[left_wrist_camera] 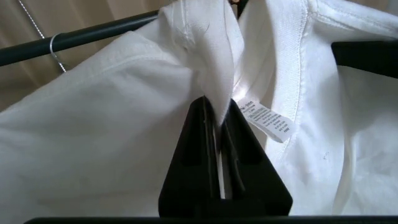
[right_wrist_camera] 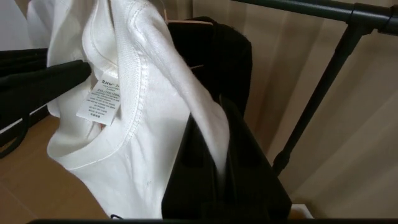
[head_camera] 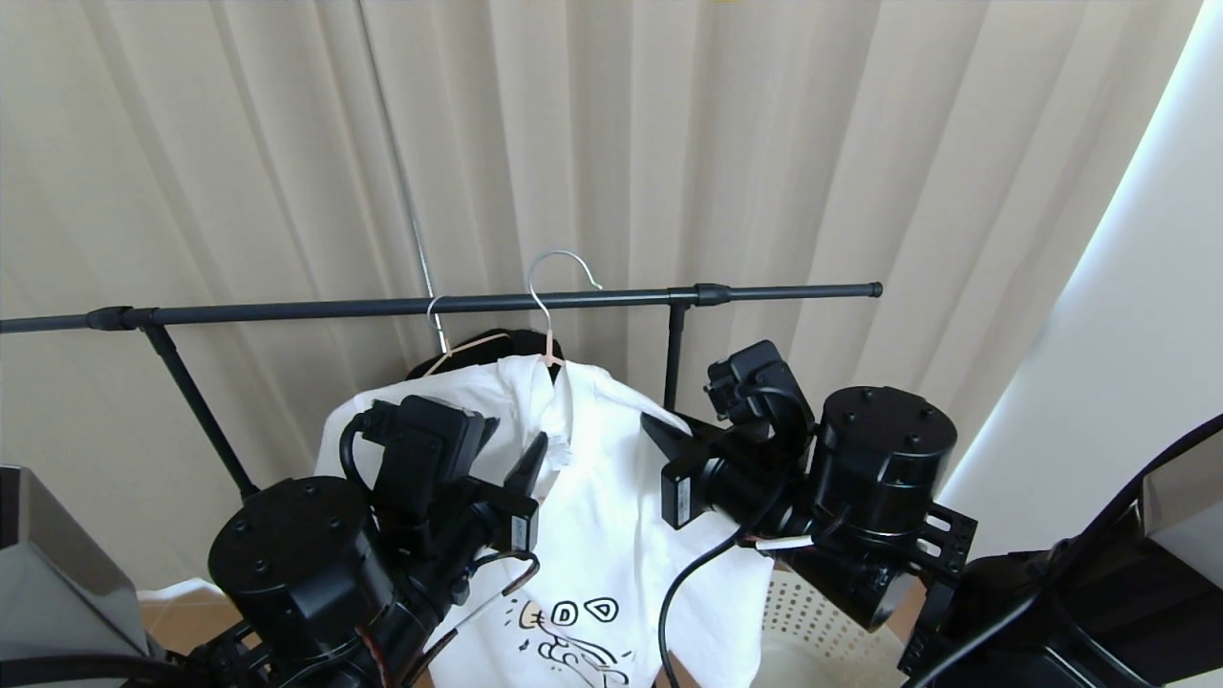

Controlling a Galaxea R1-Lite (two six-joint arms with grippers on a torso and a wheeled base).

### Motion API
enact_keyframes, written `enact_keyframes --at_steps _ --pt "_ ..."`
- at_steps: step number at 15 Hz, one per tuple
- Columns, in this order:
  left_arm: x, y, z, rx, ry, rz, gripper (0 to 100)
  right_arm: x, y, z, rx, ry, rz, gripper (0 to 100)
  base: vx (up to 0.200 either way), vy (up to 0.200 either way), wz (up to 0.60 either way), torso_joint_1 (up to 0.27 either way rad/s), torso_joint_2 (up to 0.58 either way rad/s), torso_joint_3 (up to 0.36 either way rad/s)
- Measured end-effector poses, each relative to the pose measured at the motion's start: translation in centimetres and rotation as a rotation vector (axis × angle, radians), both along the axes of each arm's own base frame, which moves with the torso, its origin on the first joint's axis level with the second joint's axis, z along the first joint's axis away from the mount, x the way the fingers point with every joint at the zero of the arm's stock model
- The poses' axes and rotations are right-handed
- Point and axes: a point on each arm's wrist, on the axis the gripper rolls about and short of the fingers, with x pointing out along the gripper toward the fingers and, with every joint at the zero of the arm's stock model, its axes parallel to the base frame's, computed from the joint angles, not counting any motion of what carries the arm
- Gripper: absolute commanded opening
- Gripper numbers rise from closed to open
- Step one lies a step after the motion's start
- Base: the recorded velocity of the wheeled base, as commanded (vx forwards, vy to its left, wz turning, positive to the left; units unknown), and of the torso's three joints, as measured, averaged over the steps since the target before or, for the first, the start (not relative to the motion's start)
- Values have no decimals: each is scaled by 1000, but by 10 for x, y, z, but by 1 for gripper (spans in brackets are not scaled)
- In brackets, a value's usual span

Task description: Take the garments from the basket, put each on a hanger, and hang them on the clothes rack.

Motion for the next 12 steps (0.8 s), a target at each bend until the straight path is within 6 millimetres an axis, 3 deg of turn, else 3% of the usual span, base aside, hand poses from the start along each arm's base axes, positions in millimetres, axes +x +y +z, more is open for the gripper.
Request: enact_keyframes --at_steps 7,12 --pt "-17 1 9 9 -25 -42 100 6 -6 4 25 -25 -12 0 0 0 0 0 0 0" --pt "-39 11 35 -3 -116 -87 100 25 -44 12 40 -36 -4 0 0 0 0 0 0 0"
